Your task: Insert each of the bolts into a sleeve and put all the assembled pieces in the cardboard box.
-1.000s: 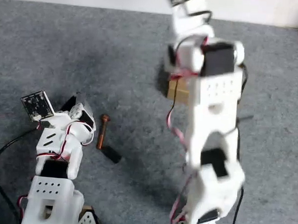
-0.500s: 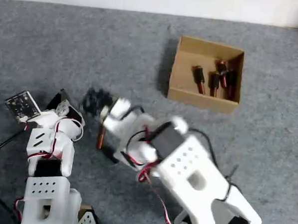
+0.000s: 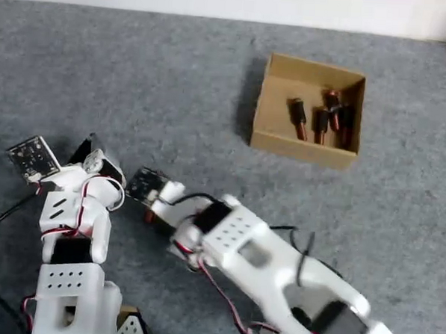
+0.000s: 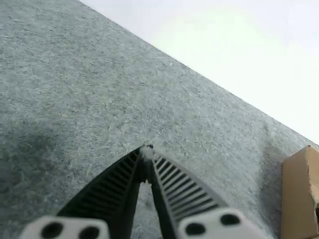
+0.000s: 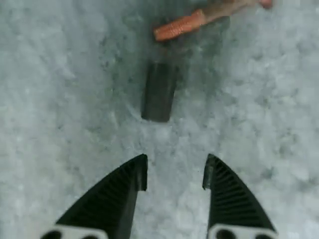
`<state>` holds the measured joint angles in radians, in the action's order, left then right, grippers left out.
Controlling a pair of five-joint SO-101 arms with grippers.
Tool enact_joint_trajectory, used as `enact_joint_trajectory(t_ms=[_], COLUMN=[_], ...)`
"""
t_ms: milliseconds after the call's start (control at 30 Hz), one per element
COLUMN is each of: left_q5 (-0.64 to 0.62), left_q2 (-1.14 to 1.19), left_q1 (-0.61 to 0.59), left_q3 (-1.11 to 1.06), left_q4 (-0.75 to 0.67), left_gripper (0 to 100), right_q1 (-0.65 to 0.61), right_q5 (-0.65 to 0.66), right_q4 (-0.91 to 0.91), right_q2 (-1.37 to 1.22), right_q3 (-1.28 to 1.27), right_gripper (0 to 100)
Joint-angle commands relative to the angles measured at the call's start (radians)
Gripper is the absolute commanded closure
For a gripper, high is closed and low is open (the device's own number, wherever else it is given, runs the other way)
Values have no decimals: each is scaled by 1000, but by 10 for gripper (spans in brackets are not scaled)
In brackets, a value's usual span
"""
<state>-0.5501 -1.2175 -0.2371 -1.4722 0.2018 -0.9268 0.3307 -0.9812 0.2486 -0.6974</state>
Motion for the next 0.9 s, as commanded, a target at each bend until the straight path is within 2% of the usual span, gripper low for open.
enact_joint_trajectory(t_ms=[0, 267, 667, 867], left_q5=[-5, -5, -5, -5], left_q2=[-2, -8, -8, -8], left_q1=[-51, -107, -154, -151], left_q3=[84, 91, 107, 107], left_q4=[-18, -18, -18, -20], left_gripper=[993, 993, 993, 993], right_q1=[-56, -148, -145, -104], right_q5=[-12, -57, -63, -63], right_q4=[18, 24, 148, 120], right_q2=[-119, -252, -423, -496], right_q3=[150, 280, 277, 282], right_gripper=[829, 829, 829, 829])
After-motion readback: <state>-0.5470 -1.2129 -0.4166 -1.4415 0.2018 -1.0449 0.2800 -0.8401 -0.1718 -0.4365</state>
